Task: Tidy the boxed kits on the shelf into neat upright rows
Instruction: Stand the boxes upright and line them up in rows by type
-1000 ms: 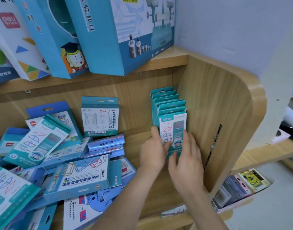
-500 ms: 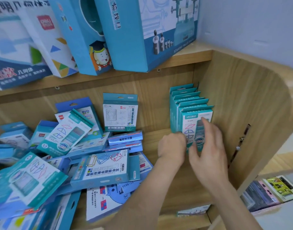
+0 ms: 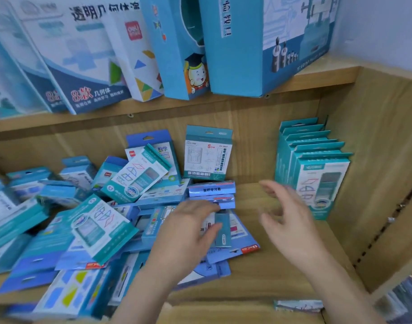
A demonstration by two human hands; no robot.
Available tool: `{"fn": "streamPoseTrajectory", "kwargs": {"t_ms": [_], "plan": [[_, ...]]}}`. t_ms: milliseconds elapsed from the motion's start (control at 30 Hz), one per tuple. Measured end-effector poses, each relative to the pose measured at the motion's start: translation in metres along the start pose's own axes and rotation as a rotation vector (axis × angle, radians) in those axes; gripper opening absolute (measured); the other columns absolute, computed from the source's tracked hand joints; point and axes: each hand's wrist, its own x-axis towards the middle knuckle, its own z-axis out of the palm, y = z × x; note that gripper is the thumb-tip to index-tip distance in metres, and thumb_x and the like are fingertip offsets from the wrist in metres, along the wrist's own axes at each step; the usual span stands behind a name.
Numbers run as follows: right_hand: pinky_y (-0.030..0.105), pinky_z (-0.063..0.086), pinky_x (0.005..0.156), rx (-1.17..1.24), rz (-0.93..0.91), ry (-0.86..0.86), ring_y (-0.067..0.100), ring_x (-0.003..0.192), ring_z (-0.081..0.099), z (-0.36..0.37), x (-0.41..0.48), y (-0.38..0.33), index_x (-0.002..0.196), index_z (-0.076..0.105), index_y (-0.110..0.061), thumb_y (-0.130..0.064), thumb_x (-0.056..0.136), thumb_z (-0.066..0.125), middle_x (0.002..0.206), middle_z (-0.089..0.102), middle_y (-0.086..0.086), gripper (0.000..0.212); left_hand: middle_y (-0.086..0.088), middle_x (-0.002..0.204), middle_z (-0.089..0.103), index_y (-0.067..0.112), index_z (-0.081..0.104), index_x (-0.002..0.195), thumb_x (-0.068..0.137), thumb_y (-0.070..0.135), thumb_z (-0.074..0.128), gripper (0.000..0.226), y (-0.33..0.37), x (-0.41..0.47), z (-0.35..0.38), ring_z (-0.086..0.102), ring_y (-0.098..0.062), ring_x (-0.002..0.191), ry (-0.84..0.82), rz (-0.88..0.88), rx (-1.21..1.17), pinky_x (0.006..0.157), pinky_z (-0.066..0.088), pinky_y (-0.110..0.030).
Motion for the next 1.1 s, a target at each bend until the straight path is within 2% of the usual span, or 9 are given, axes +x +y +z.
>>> {"fn": "streamPoseTrajectory", "kwargs": {"t_ms": [100, 233, 367, 500, 600, 767, 867, 1000, 1100], "plan": [[0.037, 0.034, 0.108, -0.291, -0.126, -0.243, 0.020, 0.134, 0.026, 0.031, 0.014, 0.000, 0.145, 0.025, -0.035, -0.016, 0.082, 0.066, 0.145, 0.026, -0.002, 0.077, 0.016, 0.141, 0.046, 0.039, 0.047, 0.131, 0.071, 0.066, 0.052, 0.066, -0.025, -0.022, 0.009, 0.040, -0.007, 0.129, -0.160, -0.022, 0.117, 0.110, 0.030, -0.035], [0.049, 0.034, 0.106, -0.561, -0.200, -0.400, 0.018, 0.143, 0.002, 0.057, 0.047, -0.001, 0.147, 0.006, -0.040, 0.000, 0.078, 0.060, 0.154, 0.007, -0.003, 0.096, 0.015, 0.137, 0.051, 0.039, 0.046, 0.126, 0.071, 0.057, 0.057, 0.058, -0.033, -0.032, 0.015, 0.046, -0.007, 0.123, -0.086, 0.026, 0.233, 0.101, 0.041, -0.043], [0.040, 0.035, 0.097, -0.646, -0.268, -0.483, 0.016, 0.138, 0.025, 0.071, 0.069, 0.008, 0.148, 0.015, -0.036, -0.012, 0.080, 0.065, 0.148, 0.031, -0.006, 0.088, 0.014, 0.136, 0.052, 0.036, 0.048, 0.125, 0.074, 0.050, 0.062, 0.055, -0.037, -0.034, 0.017, 0.051, -0.010, 0.122, -0.031, 0.075, 0.265, 0.098, 0.043, -0.044], [0.029, 0.034, 0.101, -0.413, -0.252, -0.460, 0.019, 0.129, 0.043, 0.064, 0.082, 0.009, 0.142, 0.039, -0.026, -0.018, 0.078, 0.071, 0.141, 0.048, -0.003, 0.072, 0.011, 0.132, 0.056, 0.035, 0.048, 0.123, 0.071, 0.049, 0.070, 0.059, -0.039, -0.034, 0.020, 0.053, -0.012, 0.119, -0.012, 0.103, 0.313, 0.100, 0.040, -0.042], [0.034, 0.047, 0.088, -0.259, -0.167, -0.377, 0.023, 0.106, 0.058, 0.045, 0.089, -0.001, 0.126, 0.049, -0.031, -0.016, 0.071, 0.077, 0.115, 0.064, 0.000, 0.064, 0.009, 0.129, 0.059, 0.034, 0.050, 0.121, 0.070, 0.048, 0.065, 0.056, -0.040, -0.034, 0.021, 0.056, -0.013, 0.116, 0.006, 0.124, 0.348, 0.099, 0.041, -0.041], [0.036, 0.053, 0.076, -0.119, -0.039, -0.368, 0.016, 0.085, 0.063, 0.013, 0.088, -0.009, 0.108, 0.045, -0.045, -0.012, 0.071, 0.076, 0.096, 0.065, -0.006, 0.058, 0.007, 0.125, 0.062, 0.034, 0.050, 0.120, 0.069, 0.045, 0.061, 0.054, -0.036, -0.030, 0.020, 0.060, -0.016, 0.113, -0.005, 0.098, 0.394, 0.095, 0.043, -0.047], [0.036, 0.055, 0.074, -0.103, 0.000, -0.373, 0.013, 0.083, 0.064, 0.002, 0.087, -0.006, 0.103, 0.044, -0.044, -0.008, 0.073, 0.074, 0.096, 0.064, -0.006, 0.055, 0.004, 0.133, 0.056, 0.037, 0.048, 0.124, 0.076, 0.043, 0.056, 0.048, -0.024, -0.033, 0.021, 0.049, -0.015, 0.123, 0.011, 0.138, 0.385, 0.101, 0.029, -0.050], [0.035, 0.055, 0.072, -0.105, 0.041, -0.393, 0.010, 0.084, 0.063, -0.004, 0.086, 0.002, 0.101, 0.042, -0.042, -0.007, 0.075, 0.073, 0.098, 0.063, -0.007, 0.053, 0.004, 0.140, 0.049, 0.044, 0.050, 0.118, 0.072, 0.070, 0.042, 0.053, -0.005, -0.042, 0.032, 0.041, -0.019, 0.129, -0.124, 0.331, 0.451, 0.102, 0.021, -0.057], [0.029, 0.052, 0.074, -0.080, 0.068, -0.422, 0.008, 0.091, 0.061, -0.001, 0.083, 0.006, 0.105, 0.041, -0.040, -0.008, 0.078, 0.071, 0.103, 0.061, -0.007, 0.052, -0.002, 0.144, 0.045, 0.042, 0.052, 0.112, 0.061, 0.063, 0.069, 0.058, -0.007, -0.040, 0.042, 0.037, -0.024, 0.132, -0.234, 0.382, 0.550, 0.102, 0.026, -0.061]]}}
